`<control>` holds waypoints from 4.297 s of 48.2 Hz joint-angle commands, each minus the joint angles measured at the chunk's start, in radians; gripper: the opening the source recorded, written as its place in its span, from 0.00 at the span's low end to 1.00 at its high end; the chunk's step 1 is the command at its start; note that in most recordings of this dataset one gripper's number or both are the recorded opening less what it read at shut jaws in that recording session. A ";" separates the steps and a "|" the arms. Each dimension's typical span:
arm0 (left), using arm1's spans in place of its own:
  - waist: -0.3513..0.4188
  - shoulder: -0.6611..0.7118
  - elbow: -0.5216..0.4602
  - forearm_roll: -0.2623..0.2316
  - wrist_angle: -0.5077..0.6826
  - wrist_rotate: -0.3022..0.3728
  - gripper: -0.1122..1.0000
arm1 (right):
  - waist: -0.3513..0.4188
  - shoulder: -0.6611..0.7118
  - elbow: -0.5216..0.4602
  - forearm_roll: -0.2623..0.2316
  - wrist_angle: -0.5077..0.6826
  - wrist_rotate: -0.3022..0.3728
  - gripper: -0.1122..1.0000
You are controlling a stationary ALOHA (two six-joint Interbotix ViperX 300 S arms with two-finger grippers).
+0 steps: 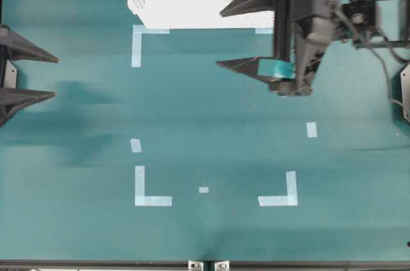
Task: Put the tape into the white basket.
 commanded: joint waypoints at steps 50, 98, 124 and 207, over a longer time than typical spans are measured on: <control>0.003 0.008 -0.011 0.003 -0.009 -0.002 0.71 | 0.003 -0.729 0.549 -0.109 -0.199 -0.003 0.98; 0.003 0.008 -0.011 0.003 -0.009 -0.002 0.71 | 0.003 -0.942 0.828 -0.107 -0.120 0.009 0.98; 0.003 0.008 -0.011 0.003 -0.009 -0.002 0.71 | 0.003 -0.916 0.931 -0.112 -0.112 0.066 0.98; 0.003 0.008 -0.011 0.003 -0.009 -0.002 0.71 | 0.003 -0.897 1.077 -0.114 -0.301 0.074 0.98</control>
